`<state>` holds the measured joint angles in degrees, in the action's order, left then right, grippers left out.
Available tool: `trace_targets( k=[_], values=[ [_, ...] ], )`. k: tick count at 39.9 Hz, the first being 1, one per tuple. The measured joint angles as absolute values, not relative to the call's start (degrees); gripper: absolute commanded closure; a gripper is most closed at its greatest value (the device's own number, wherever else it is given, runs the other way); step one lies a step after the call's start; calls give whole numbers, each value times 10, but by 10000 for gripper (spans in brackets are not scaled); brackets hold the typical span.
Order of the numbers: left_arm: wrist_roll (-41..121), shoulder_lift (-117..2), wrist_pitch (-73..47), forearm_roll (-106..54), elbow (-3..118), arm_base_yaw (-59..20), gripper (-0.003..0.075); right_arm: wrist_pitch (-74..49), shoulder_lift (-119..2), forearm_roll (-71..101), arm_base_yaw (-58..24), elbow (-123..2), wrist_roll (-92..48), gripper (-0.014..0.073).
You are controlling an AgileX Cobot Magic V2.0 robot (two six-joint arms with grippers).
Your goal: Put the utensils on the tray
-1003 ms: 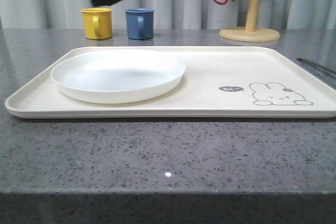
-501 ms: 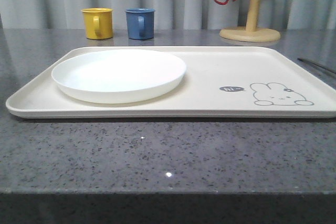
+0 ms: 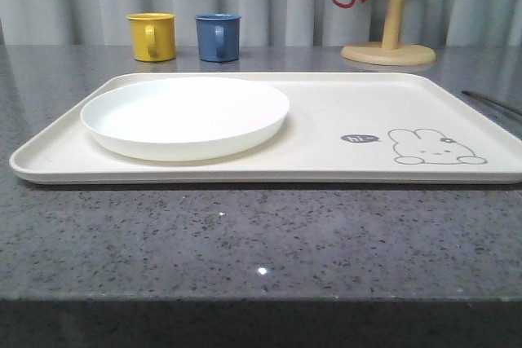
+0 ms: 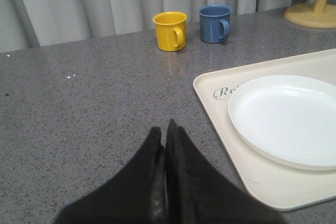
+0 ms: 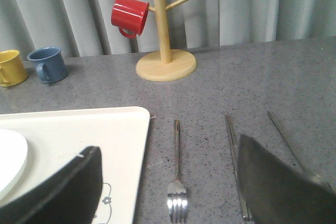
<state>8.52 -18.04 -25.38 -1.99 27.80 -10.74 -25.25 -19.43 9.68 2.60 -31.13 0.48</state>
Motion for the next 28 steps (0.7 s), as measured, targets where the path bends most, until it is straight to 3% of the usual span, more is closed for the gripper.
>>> trace_targets(
  k=[10, 28],
  values=[
    [85, -29, -246, -20, 210, -106, 738, -253, -194, 97, 26, -311, 5, 33],
    [85, -14, -243, -21, 205, -106, 738, -253, -194, 97, 26, -311, 5, 33]
  ],
)
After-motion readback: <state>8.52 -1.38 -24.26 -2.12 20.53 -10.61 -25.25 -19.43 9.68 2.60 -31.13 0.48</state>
